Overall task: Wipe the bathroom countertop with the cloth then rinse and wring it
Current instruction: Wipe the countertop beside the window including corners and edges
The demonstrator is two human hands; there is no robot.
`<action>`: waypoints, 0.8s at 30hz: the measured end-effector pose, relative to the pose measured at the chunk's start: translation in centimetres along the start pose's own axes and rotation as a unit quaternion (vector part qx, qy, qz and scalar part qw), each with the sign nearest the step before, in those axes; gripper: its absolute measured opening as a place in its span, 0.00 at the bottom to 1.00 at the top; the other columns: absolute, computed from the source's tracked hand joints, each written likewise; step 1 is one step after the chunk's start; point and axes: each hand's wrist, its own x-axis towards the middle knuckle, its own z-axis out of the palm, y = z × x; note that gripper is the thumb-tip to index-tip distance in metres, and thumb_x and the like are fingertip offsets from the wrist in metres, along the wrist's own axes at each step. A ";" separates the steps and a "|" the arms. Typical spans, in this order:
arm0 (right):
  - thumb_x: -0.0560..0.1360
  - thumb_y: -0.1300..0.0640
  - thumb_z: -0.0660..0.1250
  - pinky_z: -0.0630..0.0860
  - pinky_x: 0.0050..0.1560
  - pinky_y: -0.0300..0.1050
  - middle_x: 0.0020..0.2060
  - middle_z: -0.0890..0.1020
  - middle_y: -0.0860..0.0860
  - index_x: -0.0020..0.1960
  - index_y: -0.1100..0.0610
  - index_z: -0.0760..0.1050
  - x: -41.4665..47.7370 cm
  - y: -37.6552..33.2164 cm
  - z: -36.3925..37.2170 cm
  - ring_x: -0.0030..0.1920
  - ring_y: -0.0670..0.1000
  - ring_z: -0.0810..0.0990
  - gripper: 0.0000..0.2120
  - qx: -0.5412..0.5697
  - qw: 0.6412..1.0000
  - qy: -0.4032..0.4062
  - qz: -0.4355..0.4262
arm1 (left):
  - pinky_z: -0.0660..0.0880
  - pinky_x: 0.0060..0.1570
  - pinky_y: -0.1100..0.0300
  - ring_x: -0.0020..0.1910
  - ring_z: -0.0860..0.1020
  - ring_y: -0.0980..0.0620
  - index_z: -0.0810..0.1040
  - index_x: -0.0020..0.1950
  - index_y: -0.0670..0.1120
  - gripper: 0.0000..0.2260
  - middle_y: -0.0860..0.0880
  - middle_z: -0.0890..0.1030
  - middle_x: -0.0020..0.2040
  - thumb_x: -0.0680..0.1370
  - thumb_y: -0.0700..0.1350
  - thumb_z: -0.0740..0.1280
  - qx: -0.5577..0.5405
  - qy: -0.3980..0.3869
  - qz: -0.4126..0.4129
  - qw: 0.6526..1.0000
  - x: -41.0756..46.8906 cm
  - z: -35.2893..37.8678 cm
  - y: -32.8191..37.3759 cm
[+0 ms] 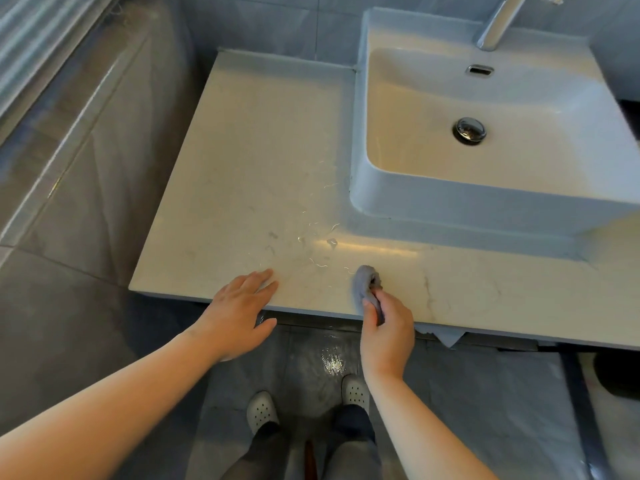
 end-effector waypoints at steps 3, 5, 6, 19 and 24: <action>0.76 0.56 0.67 0.76 0.48 0.40 0.46 0.82 0.46 0.56 0.56 0.80 -0.4 -1.3 1.0 0.48 0.47 0.78 0.09 0.013 0.999 -0.035 -0.012 | 0.48 0.71 0.62 0.75 0.52 0.54 0.55 0.77 0.51 0.29 0.54 0.53 0.78 0.79 0.55 0.60 -0.061 0.006 0.017 0.998 -0.6 -0.3 -1.1; 0.76 0.57 0.67 0.74 0.43 0.35 0.41 0.81 0.43 0.53 0.52 0.80 -0.2 -2.7 1.0 0.43 0.41 0.78 0.07 0.065 0.995 -0.081 0.001 | 0.48 0.69 0.65 0.75 0.54 0.55 0.58 0.77 0.50 0.27 0.53 0.56 0.77 0.79 0.53 0.62 -0.083 0.028 0.018 0.996 -1.2 -0.5 -1.7; 0.76 0.58 0.67 0.73 0.40 0.34 0.38 0.81 0.42 0.49 0.48 0.80 0.0 -3.4 0.7 0.39 0.40 0.78 0.06 0.091 0.991 -0.095 0.005 | 0.49 0.69 0.65 0.75 0.55 0.55 0.60 0.76 0.50 0.27 0.53 0.58 0.76 0.79 0.52 0.62 -0.088 0.042 0.013 0.995 -1.4 -0.5 -2.0; 0.76 0.58 0.67 0.72 0.35 0.33 0.36 0.82 0.46 0.49 0.54 0.82 2.5 -6.5 3.0 0.36 0.43 0.79 0.05 0.050 0.988 -0.142 0.017 | 0.54 0.68 0.65 0.72 0.61 0.54 0.65 0.73 0.47 0.24 0.52 0.65 0.73 0.78 0.49 0.65 -0.110 0.094 -0.023 0.989 -3.1 -1.2 -5.4; 0.74 0.60 0.69 0.69 0.38 0.26 0.39 0.82 0.44 0.48 0.56 0.82 4.2 -11.3 2.6 0.38 0.37 0.78 0.05 0.113 0.988 -0.107 -0.002 | 0.60 0.68 0.61 0.70 0.66 0.51 0.66 0.73 0.46 0.23 0.49 0.68 0.71 0.79 0.48 0.64 -0.131 0.106 -0.057 0.984 -3.0 -3.2 -7.5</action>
